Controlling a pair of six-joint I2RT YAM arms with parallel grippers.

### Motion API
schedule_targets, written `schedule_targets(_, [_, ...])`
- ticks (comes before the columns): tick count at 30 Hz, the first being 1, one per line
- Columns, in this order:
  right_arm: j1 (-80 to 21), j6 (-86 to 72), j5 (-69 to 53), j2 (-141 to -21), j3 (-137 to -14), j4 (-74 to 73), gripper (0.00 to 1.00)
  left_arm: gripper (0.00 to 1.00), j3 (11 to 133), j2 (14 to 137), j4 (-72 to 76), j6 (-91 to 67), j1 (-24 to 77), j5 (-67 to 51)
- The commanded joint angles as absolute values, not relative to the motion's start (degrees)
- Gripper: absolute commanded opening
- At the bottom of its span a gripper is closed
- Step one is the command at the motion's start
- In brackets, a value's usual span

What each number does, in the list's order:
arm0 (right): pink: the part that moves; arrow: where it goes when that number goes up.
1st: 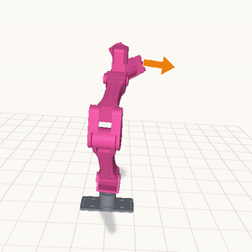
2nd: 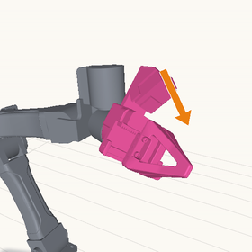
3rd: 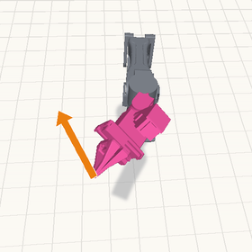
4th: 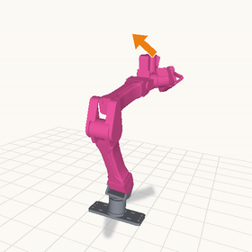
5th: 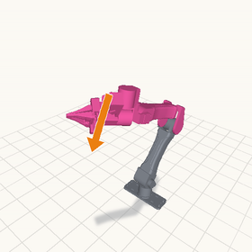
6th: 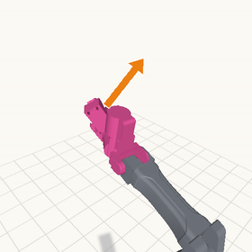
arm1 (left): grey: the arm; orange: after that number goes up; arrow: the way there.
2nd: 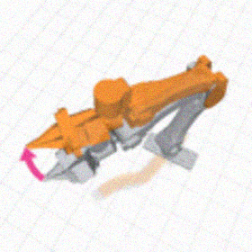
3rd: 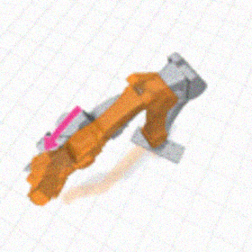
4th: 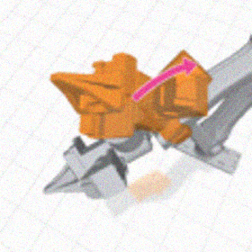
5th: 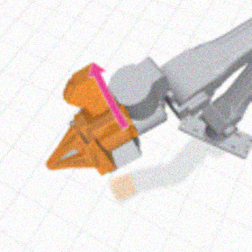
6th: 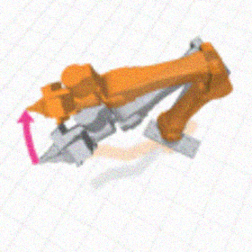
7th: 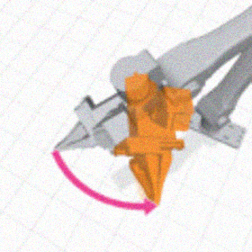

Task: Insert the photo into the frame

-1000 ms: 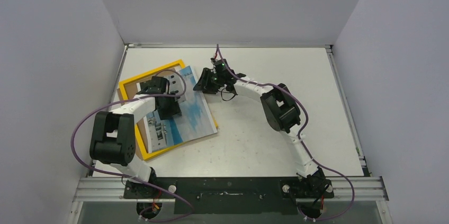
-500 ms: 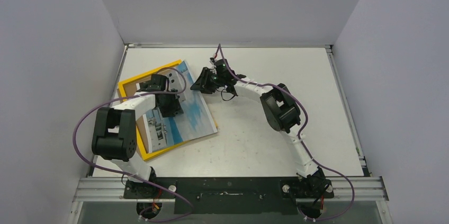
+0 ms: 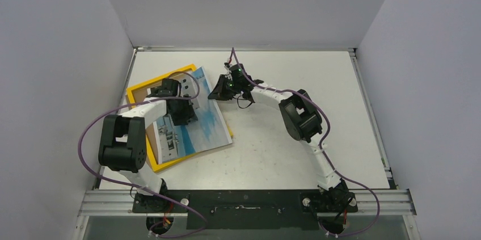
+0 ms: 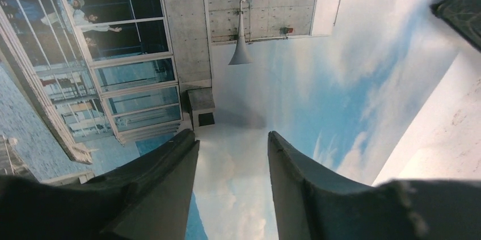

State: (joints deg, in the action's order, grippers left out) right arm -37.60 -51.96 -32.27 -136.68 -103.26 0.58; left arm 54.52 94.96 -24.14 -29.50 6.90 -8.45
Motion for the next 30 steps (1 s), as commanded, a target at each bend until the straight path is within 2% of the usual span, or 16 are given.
schedule_targets(1, [-37.93,-46.41,-28.72,-130.67,-105.34,-2.98,0.0,0.52,59.35,93.14,-28.39,-29.65,6.15,-9.53])
schedule_targets(3, [-37.53,-45.21,-27.17,-128.9,-105.64,-4.4,0.0,0.66,61.97,91.26,-30.12,-28.34,6.06,-11.57])
schedule_targets(5, [-36.79,-44.45,-26.48,-127.29,-106.08,-5.97,0.0,0.73,65.24,89.81,-31.69,-26.44,6.06,-14.66])
schedule_targets(10, [-33.42,-44.57,-25.69,-123.46,-106.34,-8.64,0.0,0.81,71.89,87.29,-36.76,-23.8,6.06,-15.9])
schedule_targets(19, [-22.87,-37.57,-20.65,-114.15,-104.48,-17.21,0.0,0.83,79.84,85.96,-43.49,-17.19,6.02,-14.83])
schedule_targets(30, [-9.49,-36.53,-5.49,-105.27,-92.61,-17.91,0.0,0.83,78.62,86.62,-42.67,-17.96,6.41,-15.36])
